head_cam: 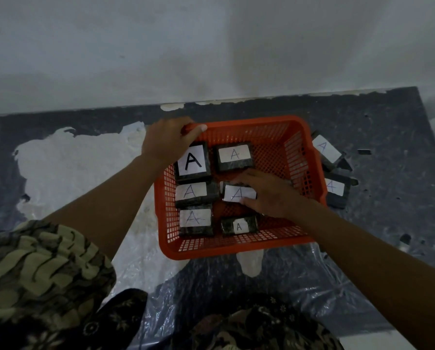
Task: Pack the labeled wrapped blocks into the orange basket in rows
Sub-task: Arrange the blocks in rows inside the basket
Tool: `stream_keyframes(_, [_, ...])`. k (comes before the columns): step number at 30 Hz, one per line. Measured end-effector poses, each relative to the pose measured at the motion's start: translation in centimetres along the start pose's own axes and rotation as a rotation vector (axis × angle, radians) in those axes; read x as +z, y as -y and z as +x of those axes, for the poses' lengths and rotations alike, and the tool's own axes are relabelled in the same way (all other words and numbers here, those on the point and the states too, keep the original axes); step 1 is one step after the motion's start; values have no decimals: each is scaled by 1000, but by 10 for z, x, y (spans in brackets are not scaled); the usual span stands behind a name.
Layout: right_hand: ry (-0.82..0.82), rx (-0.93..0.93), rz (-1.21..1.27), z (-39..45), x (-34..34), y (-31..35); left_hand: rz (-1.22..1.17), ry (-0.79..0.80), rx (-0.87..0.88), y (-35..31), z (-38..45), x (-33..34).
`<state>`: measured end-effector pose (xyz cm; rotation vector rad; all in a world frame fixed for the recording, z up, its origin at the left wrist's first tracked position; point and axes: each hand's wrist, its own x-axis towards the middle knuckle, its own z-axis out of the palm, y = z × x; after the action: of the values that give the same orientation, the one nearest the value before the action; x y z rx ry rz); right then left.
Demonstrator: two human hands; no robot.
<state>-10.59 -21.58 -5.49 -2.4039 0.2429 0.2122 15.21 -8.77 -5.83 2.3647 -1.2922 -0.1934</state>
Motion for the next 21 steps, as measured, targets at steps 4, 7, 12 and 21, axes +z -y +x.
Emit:
stream_keyframes(4, [38,-47,-124,-6,0,-3,8,-1,-4,-1,0,-1])
stream_keyframes(7, [40,-22,-134,-7,0,-6,7,-3,-5,-1,0,-1])
stream_keyframes(12, [-4,35,-63,2,-1,-8,-1,16,-15,0,0,-2])
stream_keyframes(21, [-197,-12,-358,0,7,-7,-15,7,-13,1,0,0])
